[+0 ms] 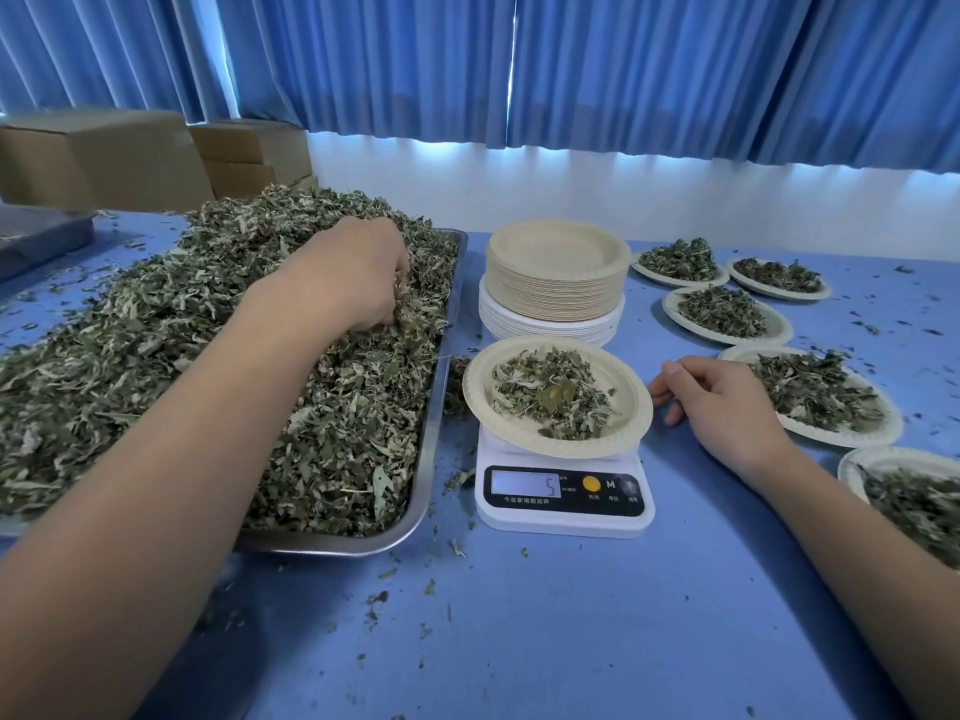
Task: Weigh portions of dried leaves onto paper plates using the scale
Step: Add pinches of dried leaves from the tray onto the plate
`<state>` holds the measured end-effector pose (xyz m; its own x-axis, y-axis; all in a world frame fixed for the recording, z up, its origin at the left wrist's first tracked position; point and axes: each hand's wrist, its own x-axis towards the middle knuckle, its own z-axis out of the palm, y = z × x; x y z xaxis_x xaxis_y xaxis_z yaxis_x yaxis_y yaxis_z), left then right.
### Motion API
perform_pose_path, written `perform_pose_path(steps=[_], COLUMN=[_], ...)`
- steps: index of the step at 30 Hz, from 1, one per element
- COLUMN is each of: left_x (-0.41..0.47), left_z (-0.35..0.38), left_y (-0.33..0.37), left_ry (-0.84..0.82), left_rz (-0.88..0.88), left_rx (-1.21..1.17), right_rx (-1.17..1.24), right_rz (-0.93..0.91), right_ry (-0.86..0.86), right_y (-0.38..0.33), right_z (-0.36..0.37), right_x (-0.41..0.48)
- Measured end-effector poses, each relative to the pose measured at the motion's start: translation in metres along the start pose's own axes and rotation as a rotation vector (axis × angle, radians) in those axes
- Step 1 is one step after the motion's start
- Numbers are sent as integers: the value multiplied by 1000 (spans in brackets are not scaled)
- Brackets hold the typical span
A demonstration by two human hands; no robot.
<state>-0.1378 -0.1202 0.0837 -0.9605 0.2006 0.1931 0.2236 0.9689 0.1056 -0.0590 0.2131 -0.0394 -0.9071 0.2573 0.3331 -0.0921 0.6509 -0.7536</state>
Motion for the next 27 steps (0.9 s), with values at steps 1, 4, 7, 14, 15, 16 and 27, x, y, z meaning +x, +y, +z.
perform_pose_path(steps=[1, 4, 7, 14, 15, 16, 27], left_x=[0, -3, -10, -31, -32, -33, -11], left_z=[1, 0, -4, 19, 20, 20, 6], left_y=[1, 7, 21, 72, 75, 74, 10], left_ry=[2, 27, 50, -68, -94, -116, -378], left_rz=[-6, 23, 124, 295, 311, 318, 113], left_rx=[-11, -69, -153, -588, -627, -658, 25], right_rx=[2, 9, 3, 2, -5, -9, 7], right_rz=[-1, 1, 2, -4, -7, -8, 5], right_ry=[-1, 2, 4, 2, 2, 1, -5], right_y=[0, 1, 2, 2, 2, 1, 2], right_z=[0, 0, 0, 0, 0, 0, 0], right_x=[0, 0, 0, 0, 0, 0, 1])
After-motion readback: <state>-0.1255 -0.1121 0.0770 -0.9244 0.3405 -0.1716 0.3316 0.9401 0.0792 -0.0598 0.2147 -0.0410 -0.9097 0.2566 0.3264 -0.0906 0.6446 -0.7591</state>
